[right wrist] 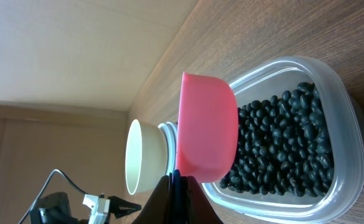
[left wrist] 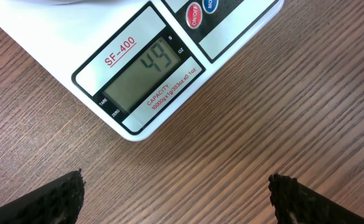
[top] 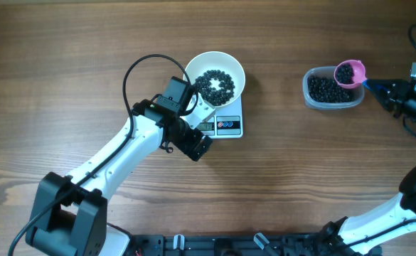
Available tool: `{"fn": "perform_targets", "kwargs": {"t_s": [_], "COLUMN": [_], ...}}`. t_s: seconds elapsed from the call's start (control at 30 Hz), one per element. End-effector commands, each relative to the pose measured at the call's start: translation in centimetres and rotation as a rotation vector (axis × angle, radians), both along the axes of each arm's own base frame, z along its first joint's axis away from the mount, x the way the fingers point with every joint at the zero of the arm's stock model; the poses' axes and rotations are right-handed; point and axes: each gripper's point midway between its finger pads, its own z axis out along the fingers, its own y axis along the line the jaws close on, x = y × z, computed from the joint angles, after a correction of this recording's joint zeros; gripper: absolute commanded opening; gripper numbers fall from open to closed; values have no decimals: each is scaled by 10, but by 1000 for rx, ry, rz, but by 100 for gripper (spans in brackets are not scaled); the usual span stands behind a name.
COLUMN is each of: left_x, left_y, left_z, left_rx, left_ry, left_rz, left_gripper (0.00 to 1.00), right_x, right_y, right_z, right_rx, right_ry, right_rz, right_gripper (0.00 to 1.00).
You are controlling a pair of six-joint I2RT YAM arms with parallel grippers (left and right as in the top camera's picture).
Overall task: Scoop item into bowl and weigh 150g on scale
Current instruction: 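Scoop more black beans from the tub with the right gripper, then carry the filled scoop with the right gripper over the bowl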
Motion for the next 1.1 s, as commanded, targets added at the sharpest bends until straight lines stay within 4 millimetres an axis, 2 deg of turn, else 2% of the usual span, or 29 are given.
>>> {"fn": "perform_targets", "kwargs": {"t_s": [0.0, 0.17, 0.3, 0.4, 0.67, 0.83, 1.07], "left_x": [-2, -2, -2, -2, -2, -2, -2], "left_y": [-1, -1, -1, -1, -1, -1, -1], "left_z": [2, 2, 2, 2, 2, 2, 2], "left_rx": [-11, -11, -11, -11, -11, -11, -11], "left_ry": [1, 1, 1, 1, 1, 1, 1], "left_rz": [4, 4, 4, 4, 4, 4, 3], "left_gripper": [100, 100, 100, 100, 100, 100, 100], "right_x": [0, 2, 5, 9, 15, 13, 4], "right_y": [6, 14, 27, 48, 118, 164, 214], "right_z": [2, 2, 2, 2, 2, 2, 3], "right_rx": [53, 53, 54, 54, 89, 105, 113], "right_ry": [-15, -15, -13, -11, 41, 76, 91], "right_rz": [11, 31, 66, 119, 276, 380, 503], "right_gripper": [4, 4, 4, 4, 4, 4, 4]}}
